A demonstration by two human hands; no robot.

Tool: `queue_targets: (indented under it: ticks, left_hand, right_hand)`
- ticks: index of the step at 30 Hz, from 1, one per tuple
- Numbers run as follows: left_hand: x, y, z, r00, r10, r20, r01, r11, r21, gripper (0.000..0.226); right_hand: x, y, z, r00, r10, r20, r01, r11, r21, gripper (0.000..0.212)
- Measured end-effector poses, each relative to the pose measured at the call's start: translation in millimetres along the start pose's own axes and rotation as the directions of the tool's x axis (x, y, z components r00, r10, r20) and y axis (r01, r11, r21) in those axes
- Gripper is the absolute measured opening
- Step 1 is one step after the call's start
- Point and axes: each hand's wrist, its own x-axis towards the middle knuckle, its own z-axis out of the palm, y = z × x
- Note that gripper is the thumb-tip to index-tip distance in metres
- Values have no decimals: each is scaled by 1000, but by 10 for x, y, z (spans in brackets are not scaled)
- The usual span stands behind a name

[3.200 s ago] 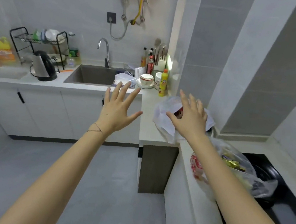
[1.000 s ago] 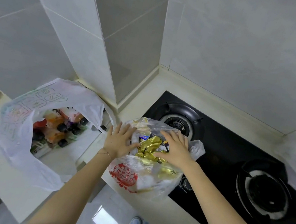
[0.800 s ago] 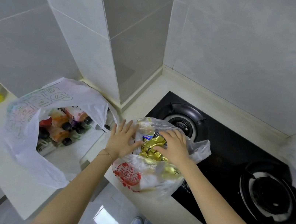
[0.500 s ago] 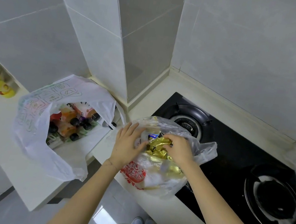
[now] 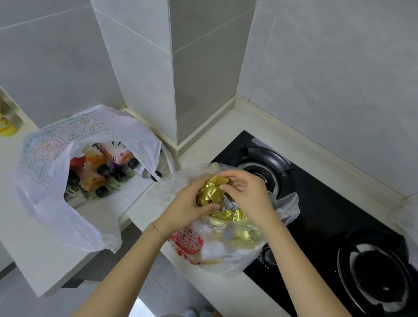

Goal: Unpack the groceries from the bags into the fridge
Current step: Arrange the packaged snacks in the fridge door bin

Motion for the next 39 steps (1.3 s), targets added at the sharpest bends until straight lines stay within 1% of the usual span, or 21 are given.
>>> queue_targets:
  ticks: [3,5,7,10,12,14,16,19,22,27,30,35,37,39]
  left_hand:
    - [-19,19,-32,995,-74,-65,73,997,-14,53]
    - [-51,-10,-53,986,-114,-122,116,993,10,49]
    - [-90,-51,-79,976,-140,-167,147,989,31,47]
    - [-137,-85,-114,964,-171,-204,177,984,11,42]
    - [-157,-94,-123,960,-188,-210,194,981,12,40]
    - [-174,-103,-126,953,-216,-211,217,976,-19,38]
    - [-189,-113,-129,951,-236,-202,228,972,-63,36]
    - [-195,-124,-139,956,-230,-185,226,973,-39,40]
    - [-193,-137,-142,950,-245,-196,240,970,-49,41]
    - [-219,-129,-154,947,-250,-203,243,968,-63,40]
    - [-230,-99,-171,948,-245,-203,240,969,-50,41]
    - [-250,-80,-184,948,-245,-202,237,969,-64,38]
    - [-262,-69,-180,946,-253,-203,239,967,-88,39]
    - [-277,-60,-176,944,-260,-204,240,963,-119,40]
  right_hand:
    - [-23,14,22,998,48,-35,-45,996,72,36]
    - [-23,100,23,993,108,-38,-106,993,41,39]
    - [-11,240,36,983,184,-11,-185,980,-78,42]
    - [-16,411,108,952,280,126,-236,930,-281,52]
    - [-17,487,182,915,334,225,-228,890,-394,60]
    - [-16,526,246,878,380,290,-203,846,-492,66]
    - [-20,555,284,869,389,304,-147,793,-592,67]
    - [-21,554,298,871,393,294,-89,716,-692,58]
    - [-23,568,302,866,406,290,-105,717,-689,53]
    - [-26,557,260,879,398,263,-124,723,-679,41]
    - [-39,594,235,889,394,232,-164,749,-642,35]
    - [-71,562,229,887,413,204,-219,768,-602,43]
    - [-82,561,233,902,397,169,-245,793,-557,40]
    - [-98,541,236,928,357,105,-275,847,-455,37]
